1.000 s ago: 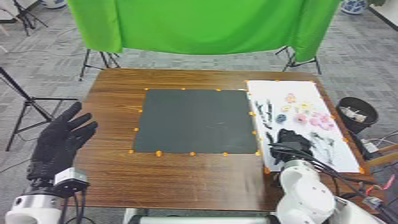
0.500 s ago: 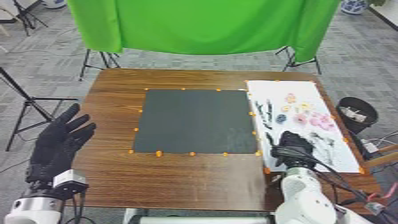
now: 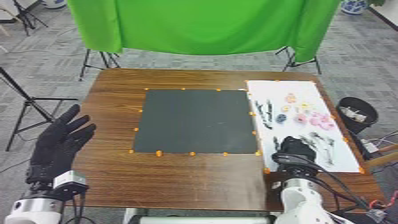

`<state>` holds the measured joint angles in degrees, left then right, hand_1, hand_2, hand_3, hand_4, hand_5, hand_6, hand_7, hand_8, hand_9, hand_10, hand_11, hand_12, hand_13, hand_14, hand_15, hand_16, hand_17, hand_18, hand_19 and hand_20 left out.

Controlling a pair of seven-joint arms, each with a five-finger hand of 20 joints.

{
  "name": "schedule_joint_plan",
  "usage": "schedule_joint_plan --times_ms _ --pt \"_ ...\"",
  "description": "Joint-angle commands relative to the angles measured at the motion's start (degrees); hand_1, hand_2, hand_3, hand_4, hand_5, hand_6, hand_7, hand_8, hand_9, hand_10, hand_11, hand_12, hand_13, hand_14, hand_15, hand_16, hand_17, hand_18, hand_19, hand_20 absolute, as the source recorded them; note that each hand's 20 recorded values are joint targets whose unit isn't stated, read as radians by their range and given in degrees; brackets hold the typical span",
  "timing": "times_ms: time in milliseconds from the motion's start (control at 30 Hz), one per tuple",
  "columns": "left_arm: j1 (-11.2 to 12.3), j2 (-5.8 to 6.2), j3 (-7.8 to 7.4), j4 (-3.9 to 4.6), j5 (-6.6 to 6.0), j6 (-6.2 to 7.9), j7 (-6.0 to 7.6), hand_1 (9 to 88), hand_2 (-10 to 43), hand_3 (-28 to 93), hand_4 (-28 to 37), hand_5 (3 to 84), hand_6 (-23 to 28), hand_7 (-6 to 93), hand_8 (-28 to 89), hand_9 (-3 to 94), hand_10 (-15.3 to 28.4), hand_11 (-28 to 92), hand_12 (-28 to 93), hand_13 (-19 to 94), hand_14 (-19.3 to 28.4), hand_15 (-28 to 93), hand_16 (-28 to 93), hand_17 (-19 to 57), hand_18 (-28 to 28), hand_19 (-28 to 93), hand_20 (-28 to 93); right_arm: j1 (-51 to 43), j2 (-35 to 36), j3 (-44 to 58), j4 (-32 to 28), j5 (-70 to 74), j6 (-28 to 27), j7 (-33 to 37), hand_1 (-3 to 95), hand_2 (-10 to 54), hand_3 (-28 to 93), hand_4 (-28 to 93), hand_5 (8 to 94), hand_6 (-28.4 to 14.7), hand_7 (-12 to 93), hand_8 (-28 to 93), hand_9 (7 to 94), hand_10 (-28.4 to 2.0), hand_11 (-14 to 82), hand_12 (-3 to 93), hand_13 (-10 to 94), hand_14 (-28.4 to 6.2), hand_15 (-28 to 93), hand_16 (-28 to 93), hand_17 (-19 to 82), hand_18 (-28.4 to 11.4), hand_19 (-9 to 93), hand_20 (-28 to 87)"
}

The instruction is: Arrange flowers

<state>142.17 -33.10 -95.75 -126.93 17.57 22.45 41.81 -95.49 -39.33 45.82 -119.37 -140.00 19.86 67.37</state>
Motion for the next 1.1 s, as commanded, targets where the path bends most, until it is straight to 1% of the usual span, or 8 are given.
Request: schedule_joint_plan --times_ms 33,367,500,533,733,900,1000,1100 --pt "0.7 -0.88 -0.37 -0.46 0.94 0.31 -0.35 30.8 7.2 63 -20.5 36.1 8.3 10.1 -8 31.1 17.1 25 10 19 22.3 51 -10 -9.8 20.1 41 9 2.2 2.8 -0.3 -0.4 -1.3 1.5 0.2 50.1 -7.4 81 -16 77.3 -3.8 38 28 78.7 -13.3 54.3 38.5 78 -8.3 85 24 39 -17.6 81 11" --pt "2.7 -1.18 -2.71 -1.15 1.31 0.69 -0.58 30.9 7.2 63 -20.5 36.0 8.2 10.1 -8 31.1 17.0 25 10 19 22.3 51 -10 -9.8 20.1 41 9 8.5 4.3 -1.9 -3.6 0.5 0.6 -1.4 50.2 -7.4 81 -16 77.5 -3.9 38 28 78.7 -13.3 54.6 38.6 78 -8.3 85 24 39 -17.9 81 12" --pt "2.8 -1.78 -3.30 -1.28 1.97 0.56 -1.49 30.8 7.2 63 -20.4 35.9 8.2 10.1 -8 31.0 17.0 25 10 19 22.3 51 -10 -9.8 20.1 41 9 11.4 4.0 -3.9 -4.5 0.7 0.6 -2.2 50.2 -7.6 81 -16 77.6 -3.9 37 28 78.8 -13.3 54.5 38.6 79 -8.4 85 24 38 -17.9 81 12" --pt "4.0 -0.50 -3.53 -1.56 0.47 1.29 0.37 30.8 7.2 63 -20.5 35.9 8.3 9.9 -8 31.0 17.0 25 10 19 22.3 51 -10 -9.8 20.1 41 9 12.3 3.5 -4.3 -4.5 1.5 0.2 -3.4 50.2 -7.6 81 -16 77.7 -4.0 37 28 78.9 -13.3 54.5 38.6 79 -8.4 85 24 38 -17.9 81 12" --pt "4.9 -1.03 -4.80 -1.81 0.45 1.57 -0.01 30.9 7.4 62 -20.4 35.7 8.2 9.8 -8 30.9 17.0 25 10 19 22.2 51 -10 -9.7 20.0 41 9 20.3 -0.8 -11.0 -3.2 4.5 -1.8 -7.2 50.0 -8.1 81 -16 78.0 -4.0 37 28 79.4 -13.1 54.3 38.7 79 -8.4 85 24 38 -18.0 81 12" --pt "5.1 0.50 -4.87 -1.91 -0.78 2.11 1.36 30.9 7.4 62 -20.2 35.5 8.3 9.6 -8 30.6 17.0 25 10 19 22.0 51 -10 -9.7 20.0 41 9 28.4 -5.9 -17.7 -0.2 7.3 -3.9 -11.0 49.9 -8.2 81 -15 78.2 -3.8 37 28 79.5 -13.1 54.2 38.9 79 -8.4 85 24 38 -18.1 81 12" --pt "3.5 -0.03 -4.69 -1.70 0.46 1.64 -0.39 30.9 7.5 62 -20.1 35.5 8.2 9.6 -8 30.5 17.0 25 10 18 21.9 51 -10 -9.7 20.0 41 9 31.7 -9.1 -20.2 1.8 8.8 -4.4 -12.2 49.9 -8.3 81 -15 78.3 -3.7 37 28 79.5 -13.1 54.1 38.9 79 -8.4 85 24 38 -18.0 81 12" --pt "2.7 0.11 -4.29 -1.65 0.56 1.59 -0.75 30.9 7.5 62 -20.0 35.3 8.2 9.5 -8 30.4 16.9 25 10 18 21.7 51 -10 -9.7 19.9 41 9 33.1 -12.5 -20.8 4.0 10.6 -6.3 -14.7 49.9 -8.3 81 -15 78.4 -3.8 36 28 79.6 -13.0 54.1 38.9 79 -8.3 85 24 38 -18.1 81 12"
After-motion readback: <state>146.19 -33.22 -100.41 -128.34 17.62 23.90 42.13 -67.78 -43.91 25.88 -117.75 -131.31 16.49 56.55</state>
